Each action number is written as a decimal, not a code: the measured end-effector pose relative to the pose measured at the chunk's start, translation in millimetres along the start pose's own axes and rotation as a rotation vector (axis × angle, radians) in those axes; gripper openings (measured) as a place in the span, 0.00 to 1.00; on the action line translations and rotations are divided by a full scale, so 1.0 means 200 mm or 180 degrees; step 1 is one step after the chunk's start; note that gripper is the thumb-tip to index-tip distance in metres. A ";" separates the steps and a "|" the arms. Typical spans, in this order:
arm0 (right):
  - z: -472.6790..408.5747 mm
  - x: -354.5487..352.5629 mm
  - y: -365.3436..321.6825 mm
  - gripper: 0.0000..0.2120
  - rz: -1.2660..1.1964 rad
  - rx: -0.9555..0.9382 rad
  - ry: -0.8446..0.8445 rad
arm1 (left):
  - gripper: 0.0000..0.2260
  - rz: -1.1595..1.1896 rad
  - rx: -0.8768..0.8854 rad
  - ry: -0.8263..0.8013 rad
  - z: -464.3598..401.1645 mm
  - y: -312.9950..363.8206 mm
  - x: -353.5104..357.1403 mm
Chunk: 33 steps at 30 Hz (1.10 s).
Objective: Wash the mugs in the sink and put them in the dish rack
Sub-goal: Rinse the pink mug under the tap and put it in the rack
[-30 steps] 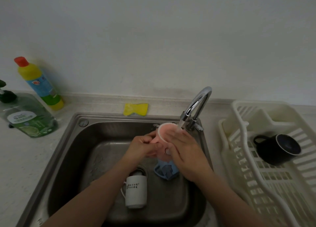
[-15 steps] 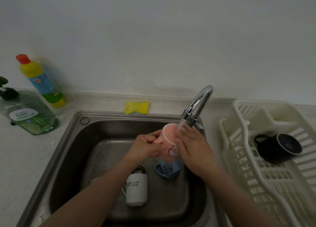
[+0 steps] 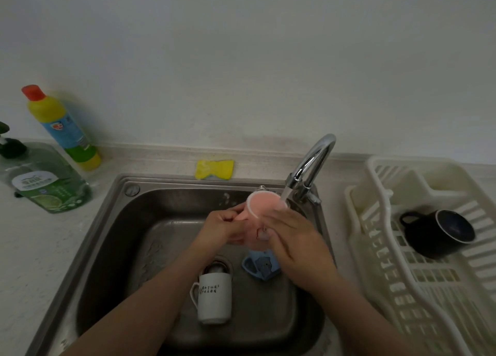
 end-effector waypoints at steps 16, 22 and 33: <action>-0.09 0.03 0.15 0.21 -0.0666 0.0911 -0.0002 | 0.16 -0.0416 -0.0462 -0.0228 -0.01 0.06 0.11; 0.09 0.07 0.09 0.21 0.0023 -0.0659 -0.0407 | 0.22 -0.0232 -0.0701 -0.0195 -0.01 0.05 0.09; -0.01 0.08 0.12 0.25 -0.0230 -0.0212 -0.0500 | 0.20 -0.0190 -0.0824 -0.0242 0.01 0.00 0.08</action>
Point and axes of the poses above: each hand's wrist, its own z-axis away from the middle knuckle, its own x-axis out of the palm, y = z × x, the point moved 3 cm from there along -z, towards the middle knuckle, and after that the axes turned 6 degrees about x, right-handed, at the moved point
